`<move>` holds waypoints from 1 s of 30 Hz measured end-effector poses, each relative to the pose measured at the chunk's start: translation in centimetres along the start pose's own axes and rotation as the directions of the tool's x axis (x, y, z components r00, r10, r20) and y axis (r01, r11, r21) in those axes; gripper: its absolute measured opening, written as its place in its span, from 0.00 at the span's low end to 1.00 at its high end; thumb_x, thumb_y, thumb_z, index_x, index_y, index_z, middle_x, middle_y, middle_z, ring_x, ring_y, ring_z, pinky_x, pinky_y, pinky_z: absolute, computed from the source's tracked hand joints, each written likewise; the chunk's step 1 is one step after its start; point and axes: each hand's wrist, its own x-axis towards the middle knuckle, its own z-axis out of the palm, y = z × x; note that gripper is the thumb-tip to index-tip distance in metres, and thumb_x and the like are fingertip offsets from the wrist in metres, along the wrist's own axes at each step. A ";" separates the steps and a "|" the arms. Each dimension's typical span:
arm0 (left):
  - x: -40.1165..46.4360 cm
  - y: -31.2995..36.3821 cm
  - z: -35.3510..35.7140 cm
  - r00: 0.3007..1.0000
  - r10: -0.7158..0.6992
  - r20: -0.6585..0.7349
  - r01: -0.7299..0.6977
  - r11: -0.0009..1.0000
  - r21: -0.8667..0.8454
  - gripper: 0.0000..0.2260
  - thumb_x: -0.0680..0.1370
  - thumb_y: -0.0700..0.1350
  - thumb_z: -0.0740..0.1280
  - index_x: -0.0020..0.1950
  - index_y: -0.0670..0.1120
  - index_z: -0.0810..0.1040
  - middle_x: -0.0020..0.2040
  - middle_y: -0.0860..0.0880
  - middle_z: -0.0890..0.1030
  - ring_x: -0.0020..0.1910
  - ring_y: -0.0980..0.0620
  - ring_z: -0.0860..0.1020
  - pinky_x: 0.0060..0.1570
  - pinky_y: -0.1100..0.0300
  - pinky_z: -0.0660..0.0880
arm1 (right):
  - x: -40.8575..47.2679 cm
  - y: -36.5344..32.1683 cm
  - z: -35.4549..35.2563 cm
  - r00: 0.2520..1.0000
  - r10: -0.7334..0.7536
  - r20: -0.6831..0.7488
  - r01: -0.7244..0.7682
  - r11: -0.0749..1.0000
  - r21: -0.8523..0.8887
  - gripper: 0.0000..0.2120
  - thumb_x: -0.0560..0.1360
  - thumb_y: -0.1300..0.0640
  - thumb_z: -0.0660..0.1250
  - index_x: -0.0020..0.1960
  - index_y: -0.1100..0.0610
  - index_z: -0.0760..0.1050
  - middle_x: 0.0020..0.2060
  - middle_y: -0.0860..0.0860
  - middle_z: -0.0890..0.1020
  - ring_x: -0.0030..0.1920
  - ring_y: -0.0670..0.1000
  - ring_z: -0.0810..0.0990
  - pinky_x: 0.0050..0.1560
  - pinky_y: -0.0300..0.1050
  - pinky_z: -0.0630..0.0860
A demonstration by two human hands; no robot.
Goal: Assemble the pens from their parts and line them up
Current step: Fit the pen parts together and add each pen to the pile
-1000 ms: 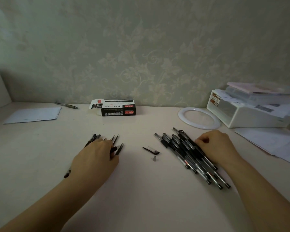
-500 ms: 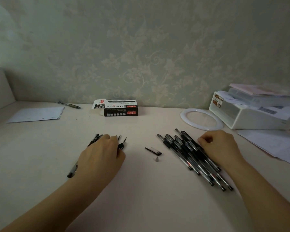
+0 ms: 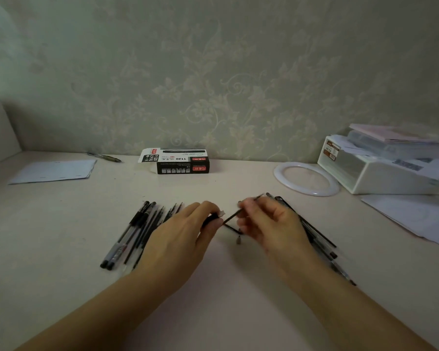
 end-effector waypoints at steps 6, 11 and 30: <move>-0.1 -0.5 0.1 0.999 0.020 0.027 -0.017 0.995 -0.097 0.11 0.81 0.56 0.52 0.58 0.59 0.71 0.44 0.62 0.76 0.40 0.58 0.75 0.39 0.53 0.75 | 1.3 -0.8 -1.6 0.982 0.025 -0.187 0.046 0.929 0.367 0.12 0.83 0.57 0.57 0.46 0.61 0.73 0.35 0.53 0.85 0.37 0.48 0.85 0.38 0.38 0.81; -0.1 -0.1 0.0 0.999 0.040 0.020 -0.036 0.983 -0.182 0.13 0.80 0.57 0.53 0.59 0.58 0.72 0.41 0.68 0.74 0.38 0.57 0.76 0.38 0.57 0.75 | 1.1 -0.2 -1.1 0.993 0.069 -0.097 -0.021 0.901 0.433 0.11 0.83 0.58 0.57 0.48 0.63 0.73 0.35 0.54 0.85 0.37 0.48 0.85 0.36 0.37 0.80; -0.2 -0.9 0.6 1.000 0.017 0.011 -0.015 0.987 -0.158 0.09 0.80 0.55 0.56 0.57 0.57 0.71 0.34 0.62 0.72 0.35 0.63 0.73 0.32 0.67 0.62 | 0.0 0.6 -1.1 0.940 -0.218 0.261 0.339 0.677 -0.653 0.11 0.68 0.48 0.77 0.49 0.48 0.83 0.39 0.45 0.81 0.35 0.42 0.75 0.39 0.30 0.71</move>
